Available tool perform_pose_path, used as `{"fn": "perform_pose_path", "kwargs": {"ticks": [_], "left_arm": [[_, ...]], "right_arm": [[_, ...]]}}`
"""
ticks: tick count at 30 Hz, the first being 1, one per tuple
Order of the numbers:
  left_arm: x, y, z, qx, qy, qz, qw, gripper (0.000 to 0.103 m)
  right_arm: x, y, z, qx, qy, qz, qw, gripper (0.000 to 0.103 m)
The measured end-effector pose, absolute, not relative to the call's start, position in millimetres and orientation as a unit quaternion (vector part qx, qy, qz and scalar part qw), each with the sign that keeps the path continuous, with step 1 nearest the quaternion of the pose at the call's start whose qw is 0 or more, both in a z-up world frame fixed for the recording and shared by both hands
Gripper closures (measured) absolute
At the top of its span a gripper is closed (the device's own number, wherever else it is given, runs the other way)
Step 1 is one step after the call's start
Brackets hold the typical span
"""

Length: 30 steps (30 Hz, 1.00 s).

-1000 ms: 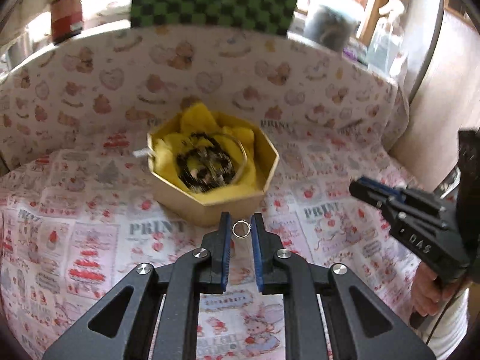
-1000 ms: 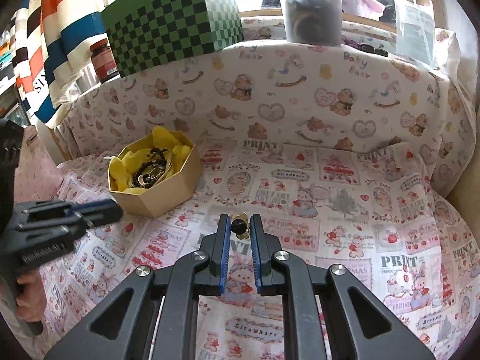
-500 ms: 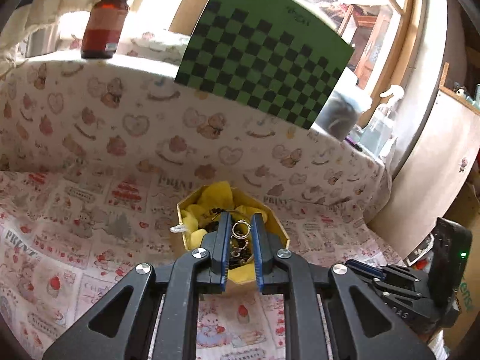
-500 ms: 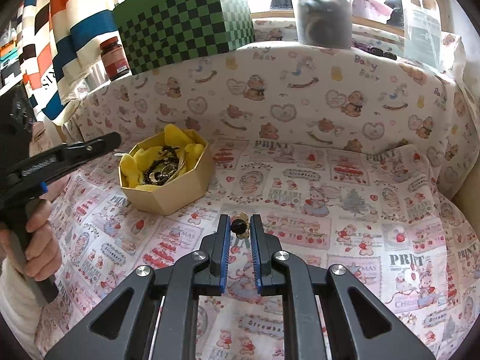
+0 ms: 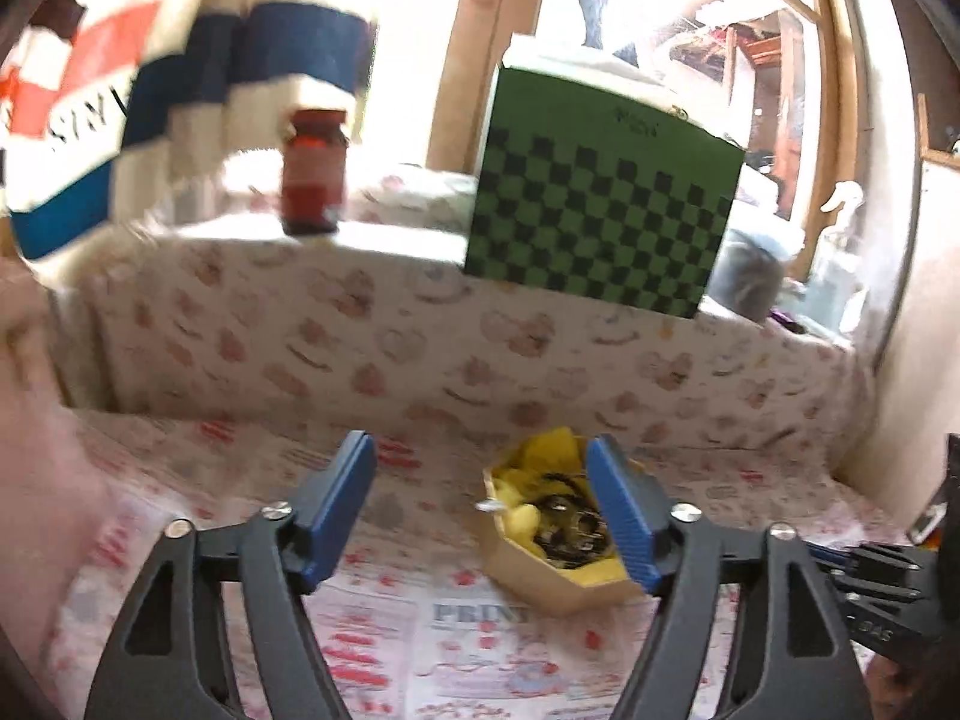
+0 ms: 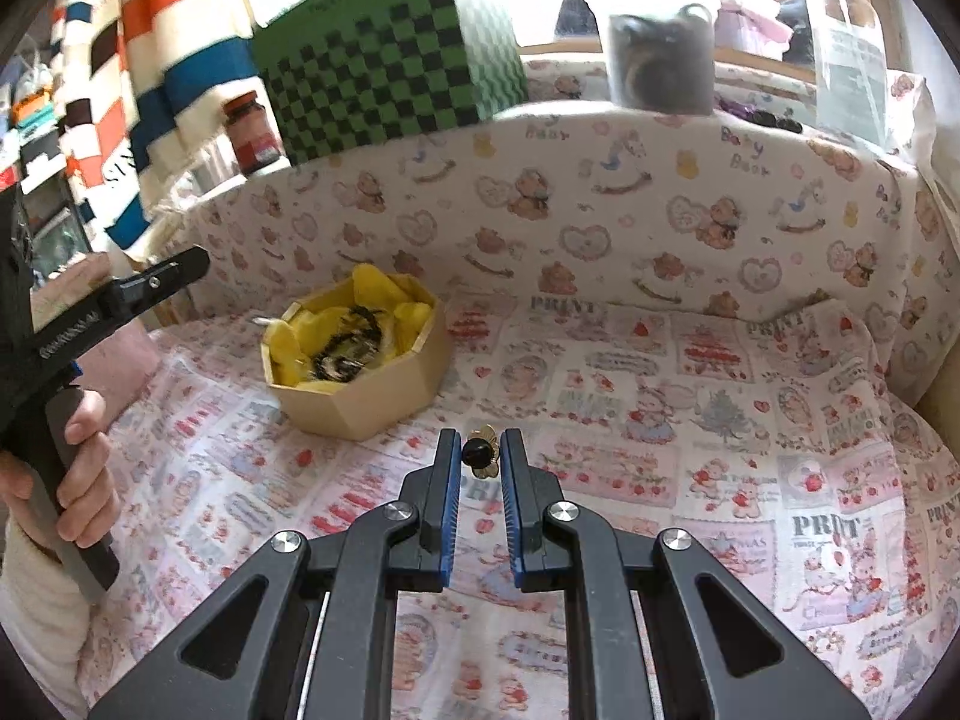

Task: Organize jewelry
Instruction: 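Lower the small silver ring into the gold box and open the left gripper, then lower the black-and-gold charm into the gold box and open the right gripper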

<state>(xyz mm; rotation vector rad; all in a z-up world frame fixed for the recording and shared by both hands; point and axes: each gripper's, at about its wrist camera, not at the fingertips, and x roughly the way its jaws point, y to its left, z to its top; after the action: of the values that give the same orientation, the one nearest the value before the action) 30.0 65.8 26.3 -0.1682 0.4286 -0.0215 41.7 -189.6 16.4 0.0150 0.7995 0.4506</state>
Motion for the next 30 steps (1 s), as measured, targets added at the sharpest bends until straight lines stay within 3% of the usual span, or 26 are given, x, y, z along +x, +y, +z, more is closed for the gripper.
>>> {"fn": "perform_pose_path", "kwargs": {"ticks": [8, 16, 30], "left_arm": [[15, 68, 34, -0.079, 0.181, 0.011, 0.98, 0.023], [16, 87, 33, -0.125, 0.185, 0.035, 0.974, 0.018], [29, 103, 23, -0.139, 0.204, 0.053, 0.968, 0.012]], "right_arm": [[27, -168, 43, -0.022, 0.336, 0.245, 0.909, 0.089], [56, -135, 59, -0.021, 0.352, 0.255, 0.9, 0.089], [120, -85, 21, 0.03, 0.423, 0.269, 0.865, 0.089]]}}
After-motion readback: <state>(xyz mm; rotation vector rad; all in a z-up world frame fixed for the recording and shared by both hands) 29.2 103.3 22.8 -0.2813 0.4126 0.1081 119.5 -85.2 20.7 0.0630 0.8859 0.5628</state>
